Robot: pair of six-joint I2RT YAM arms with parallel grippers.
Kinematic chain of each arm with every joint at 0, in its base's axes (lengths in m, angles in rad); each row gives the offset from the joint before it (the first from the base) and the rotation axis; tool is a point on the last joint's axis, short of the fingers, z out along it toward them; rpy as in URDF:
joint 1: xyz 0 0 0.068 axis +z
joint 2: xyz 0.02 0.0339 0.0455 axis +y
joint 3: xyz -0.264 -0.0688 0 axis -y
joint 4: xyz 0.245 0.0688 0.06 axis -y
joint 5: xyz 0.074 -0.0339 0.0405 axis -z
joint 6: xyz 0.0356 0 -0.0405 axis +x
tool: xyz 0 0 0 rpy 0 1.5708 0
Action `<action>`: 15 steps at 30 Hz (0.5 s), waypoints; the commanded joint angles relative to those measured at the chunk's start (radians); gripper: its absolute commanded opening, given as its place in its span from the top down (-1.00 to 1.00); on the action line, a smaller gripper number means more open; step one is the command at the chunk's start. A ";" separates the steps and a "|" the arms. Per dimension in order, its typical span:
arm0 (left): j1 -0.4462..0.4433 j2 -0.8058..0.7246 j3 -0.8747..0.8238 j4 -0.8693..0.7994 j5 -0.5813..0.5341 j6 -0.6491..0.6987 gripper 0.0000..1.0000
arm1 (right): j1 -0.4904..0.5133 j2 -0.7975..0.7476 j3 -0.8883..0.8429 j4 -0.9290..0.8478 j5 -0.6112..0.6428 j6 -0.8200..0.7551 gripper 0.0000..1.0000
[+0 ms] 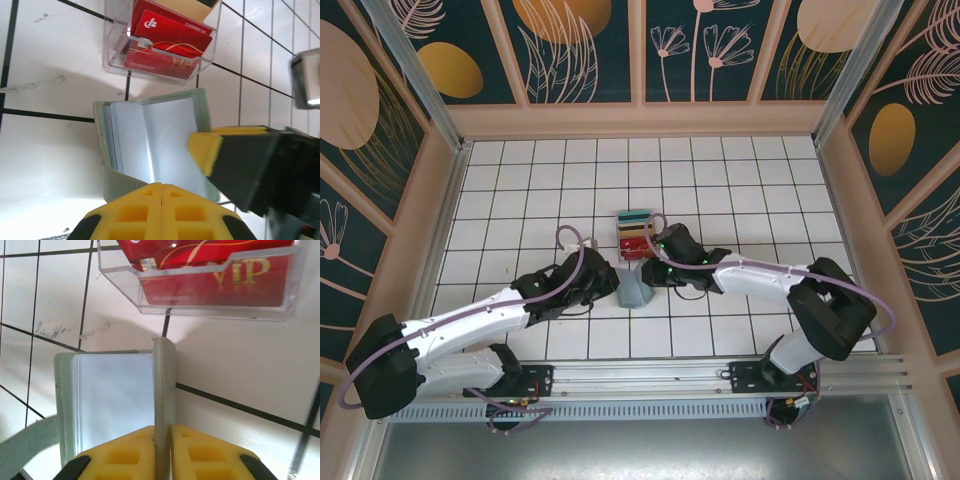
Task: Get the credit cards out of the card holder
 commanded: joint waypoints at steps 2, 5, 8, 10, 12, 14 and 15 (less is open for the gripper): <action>0.018 0.059 -0.017 0.016 -0.009 0.077 1.00 | -0.022 -0.081 -0.055 -0.020 0.047 0.027 0.79; 0.039 0.115 0.003 0.028 0.003 0.127 1.00 | -0.028 -0.114 -0.095 -0.014 0.058 0.057 0.87; 0.052 0.162 0.028 0.023 -0.002 0.168 1.00 | -0.035 -0.125 -0.125 -0.005 0.057 0.071 0.89; 0.057 0.181 0.033 0.026 0.004 0.184 1.00 | -0.035 -0.130 -0.136 0.001 0.053 0.079 0.90; 0.058 0.194 0.025 0.028 0.003 0.195 1.00 | -0.035 -0.135 -0.141 0.003 0.049 0.084 0.89; 0.059 0.202 0.020 0.019 -0.001 0.201 1.00 | -0.035 -0.140 -0.143 0.011 0.041 0.084 0.89; 0.060 0.204 0.018 0.011 -0.001 0.202 0.95 | -0.035 -0.142 -0.145 0.016 0.033 0.084 0.89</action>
